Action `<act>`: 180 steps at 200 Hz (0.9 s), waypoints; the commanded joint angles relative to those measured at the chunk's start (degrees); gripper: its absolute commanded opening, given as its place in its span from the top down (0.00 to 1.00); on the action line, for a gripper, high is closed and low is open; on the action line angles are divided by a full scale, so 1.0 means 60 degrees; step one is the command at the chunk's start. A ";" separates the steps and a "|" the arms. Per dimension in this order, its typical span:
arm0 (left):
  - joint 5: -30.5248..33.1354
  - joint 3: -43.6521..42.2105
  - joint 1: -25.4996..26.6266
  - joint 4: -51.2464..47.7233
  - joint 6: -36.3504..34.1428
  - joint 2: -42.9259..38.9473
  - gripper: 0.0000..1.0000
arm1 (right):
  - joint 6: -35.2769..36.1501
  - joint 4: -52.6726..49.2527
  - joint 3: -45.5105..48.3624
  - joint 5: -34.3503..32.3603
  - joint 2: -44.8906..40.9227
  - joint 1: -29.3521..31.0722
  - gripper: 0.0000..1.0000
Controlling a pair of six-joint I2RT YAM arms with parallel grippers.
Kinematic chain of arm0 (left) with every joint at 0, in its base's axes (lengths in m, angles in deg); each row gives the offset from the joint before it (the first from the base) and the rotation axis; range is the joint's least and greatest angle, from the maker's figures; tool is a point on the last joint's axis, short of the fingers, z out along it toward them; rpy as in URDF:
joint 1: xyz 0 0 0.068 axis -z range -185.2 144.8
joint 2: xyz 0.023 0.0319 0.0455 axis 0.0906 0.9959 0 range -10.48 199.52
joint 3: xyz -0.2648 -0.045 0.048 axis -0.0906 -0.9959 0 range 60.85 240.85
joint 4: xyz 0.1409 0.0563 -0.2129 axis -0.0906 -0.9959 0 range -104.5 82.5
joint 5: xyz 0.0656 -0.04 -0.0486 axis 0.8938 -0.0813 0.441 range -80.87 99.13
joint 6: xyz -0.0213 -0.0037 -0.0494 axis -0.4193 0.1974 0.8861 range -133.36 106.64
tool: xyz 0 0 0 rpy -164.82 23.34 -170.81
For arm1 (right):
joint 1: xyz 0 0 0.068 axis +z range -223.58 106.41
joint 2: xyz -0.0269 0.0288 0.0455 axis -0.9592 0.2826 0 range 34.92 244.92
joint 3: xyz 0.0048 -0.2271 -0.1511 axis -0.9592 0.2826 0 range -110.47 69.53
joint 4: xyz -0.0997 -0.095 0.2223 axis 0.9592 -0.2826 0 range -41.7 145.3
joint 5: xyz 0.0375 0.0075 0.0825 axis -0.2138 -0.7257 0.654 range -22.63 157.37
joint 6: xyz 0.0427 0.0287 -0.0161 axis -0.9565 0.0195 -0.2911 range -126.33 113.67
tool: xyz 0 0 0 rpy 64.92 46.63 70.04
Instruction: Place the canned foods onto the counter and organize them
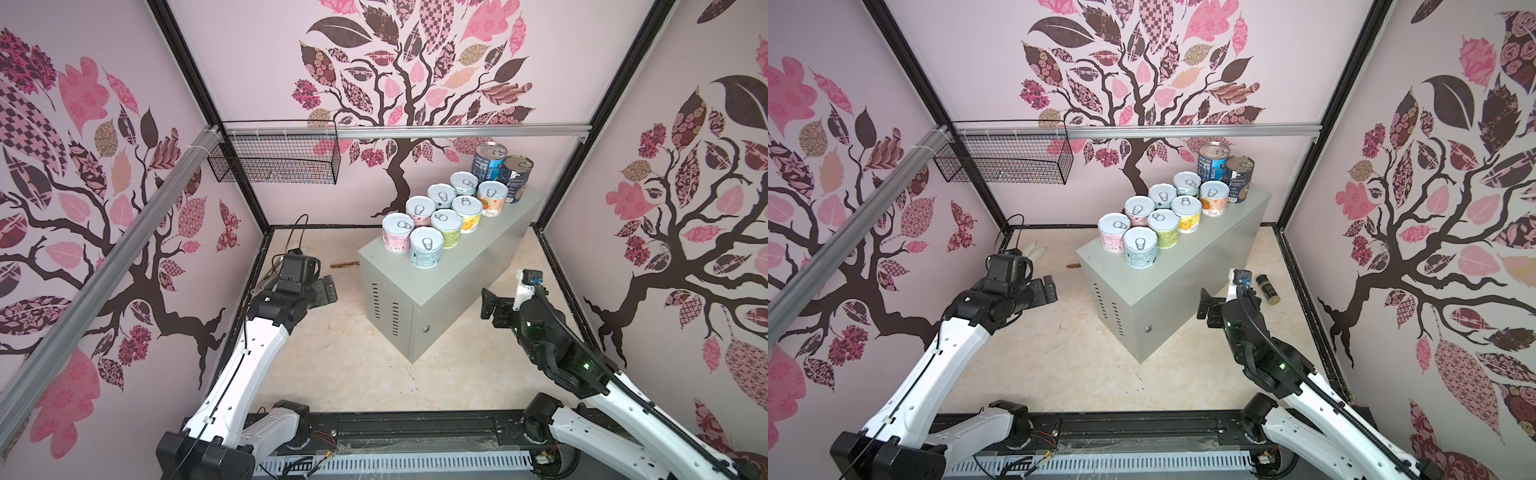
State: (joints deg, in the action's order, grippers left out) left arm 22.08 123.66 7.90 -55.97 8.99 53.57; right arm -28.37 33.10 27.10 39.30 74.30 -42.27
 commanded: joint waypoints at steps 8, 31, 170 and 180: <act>0.0831 -0.0602 -0.0089 0.1599 0.0144 0.0467 0.02 | -0.1033 0.1222 0.0986 0.3662 0.0322 -0.2837 0.00; 0.1827 -0.1139 -0.0129 0.2830 -0.0099 0.0896 0.02 | -0.1057 0.2350 0.1675 0.2300 0.0927 -0.2918 0.00; 0.3494 -0.1780 -0.2324 0.6827 -0.1443 0.4588 0.02 | -0.1857 0.6267 0.2155 -0.2120 0.5505 -0.3851 0.00; 0.3581 -0.1815 -0.2348 0.7210 -0.1674 0.4741 0.02 | -0.1960 0.6232 0.2022 -0.1788 0.5715 -0.4297 0.00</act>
State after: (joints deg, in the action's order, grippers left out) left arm 39.01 114.61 -6.13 -20.67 4.96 80.50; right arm -38.27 68.75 42.66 29.96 105.36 -63.48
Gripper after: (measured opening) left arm 0.981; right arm 0.999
